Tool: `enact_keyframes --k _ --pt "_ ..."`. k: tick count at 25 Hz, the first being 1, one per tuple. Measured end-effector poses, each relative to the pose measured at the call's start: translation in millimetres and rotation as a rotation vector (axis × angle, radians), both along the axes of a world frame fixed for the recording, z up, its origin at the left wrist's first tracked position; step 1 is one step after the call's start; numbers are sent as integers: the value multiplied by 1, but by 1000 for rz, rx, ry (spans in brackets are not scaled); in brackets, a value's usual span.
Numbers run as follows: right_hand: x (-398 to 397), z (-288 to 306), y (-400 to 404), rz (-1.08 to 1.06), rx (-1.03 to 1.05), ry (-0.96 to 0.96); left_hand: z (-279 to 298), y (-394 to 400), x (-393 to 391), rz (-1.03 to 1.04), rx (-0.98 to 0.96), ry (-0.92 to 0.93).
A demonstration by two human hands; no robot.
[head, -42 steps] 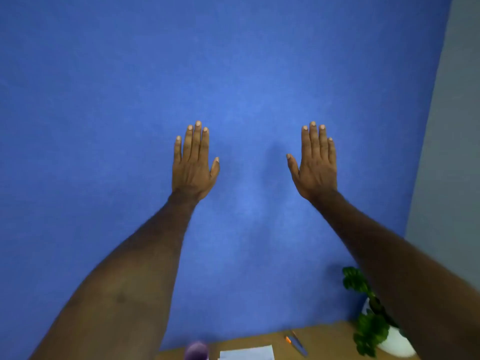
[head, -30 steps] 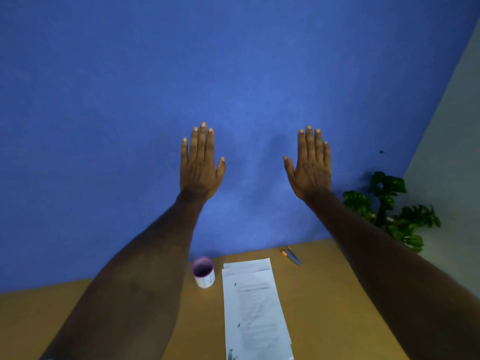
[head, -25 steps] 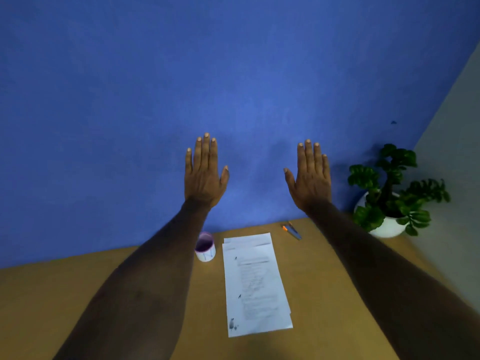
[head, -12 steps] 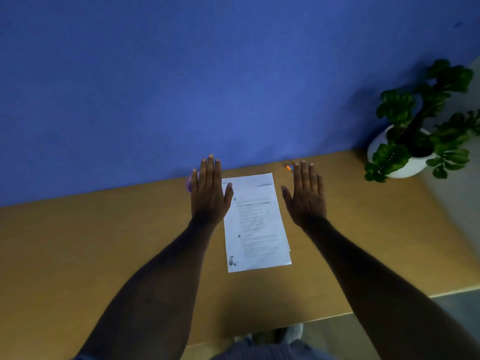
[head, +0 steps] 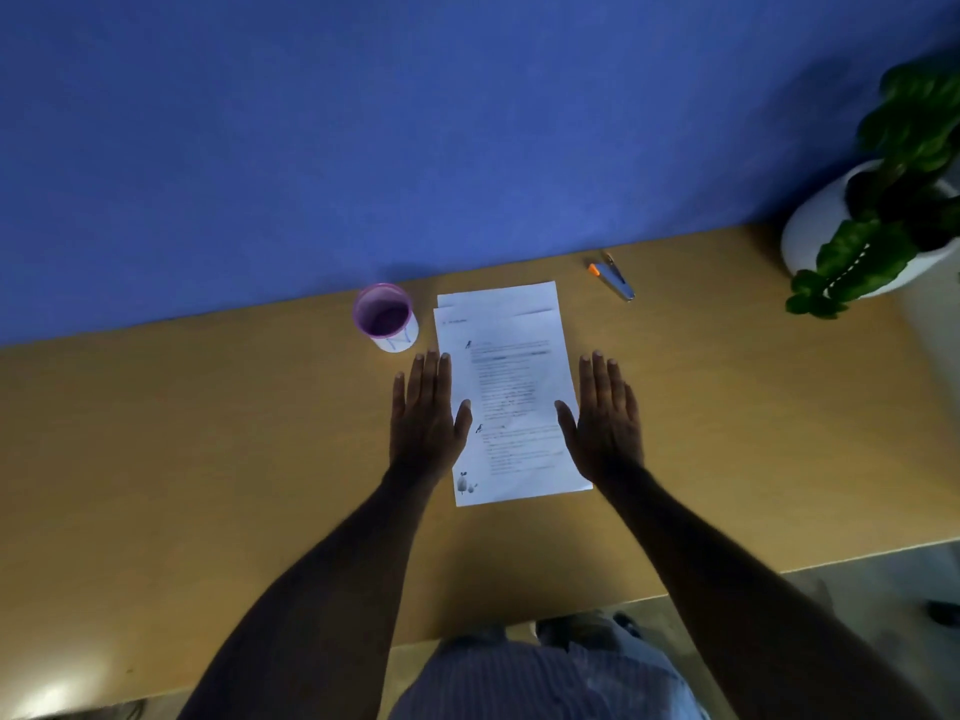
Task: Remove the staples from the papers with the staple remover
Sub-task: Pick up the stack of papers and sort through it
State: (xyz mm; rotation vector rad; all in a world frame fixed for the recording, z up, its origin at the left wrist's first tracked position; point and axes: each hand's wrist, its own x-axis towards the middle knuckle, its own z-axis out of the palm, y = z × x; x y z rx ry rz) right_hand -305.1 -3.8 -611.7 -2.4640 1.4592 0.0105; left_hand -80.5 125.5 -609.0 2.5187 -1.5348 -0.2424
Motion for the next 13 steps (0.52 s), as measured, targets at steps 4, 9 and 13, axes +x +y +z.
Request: enact_keyframes --k 4,9,13 --pt "3 -12 11 -83 139 -19 -27 7 -3 19 74 97" --pt "16 -20 9 -179 235 -48 -45 8 -1 -20 136 163" --pt "31 -16 1 -315 302 -128 -44 3 -5 -20 170 147"
